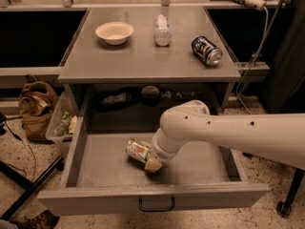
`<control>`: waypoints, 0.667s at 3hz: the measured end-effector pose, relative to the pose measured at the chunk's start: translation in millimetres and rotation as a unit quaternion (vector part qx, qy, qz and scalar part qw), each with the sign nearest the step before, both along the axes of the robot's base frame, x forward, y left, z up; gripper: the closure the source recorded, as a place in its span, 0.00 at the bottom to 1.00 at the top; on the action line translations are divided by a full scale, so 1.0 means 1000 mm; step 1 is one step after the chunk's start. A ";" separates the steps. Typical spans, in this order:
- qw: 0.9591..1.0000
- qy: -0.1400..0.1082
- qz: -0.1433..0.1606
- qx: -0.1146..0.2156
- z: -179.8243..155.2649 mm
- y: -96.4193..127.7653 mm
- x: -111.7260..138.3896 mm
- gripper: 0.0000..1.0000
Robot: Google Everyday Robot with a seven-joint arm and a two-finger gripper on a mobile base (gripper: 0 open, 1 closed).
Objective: Place 7up can into top drawer
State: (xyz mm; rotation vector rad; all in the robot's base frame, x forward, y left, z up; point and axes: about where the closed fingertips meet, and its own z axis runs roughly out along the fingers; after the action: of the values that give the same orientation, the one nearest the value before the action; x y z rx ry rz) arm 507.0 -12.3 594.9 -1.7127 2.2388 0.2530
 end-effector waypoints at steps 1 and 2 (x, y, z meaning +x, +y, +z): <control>1.000 0.000 0.000 0.000 0.000 0.000 0.000 0.81; 1.000 0.000 0.000 0.000 0.000 0.000 0.000 0.59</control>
Offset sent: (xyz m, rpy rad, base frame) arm 0.0000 0.0000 0.0003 0.0000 0.0001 0.0000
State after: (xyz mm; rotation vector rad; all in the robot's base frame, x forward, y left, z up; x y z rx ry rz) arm 507.0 -12.3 595.2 -1.7128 2.2388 0.2530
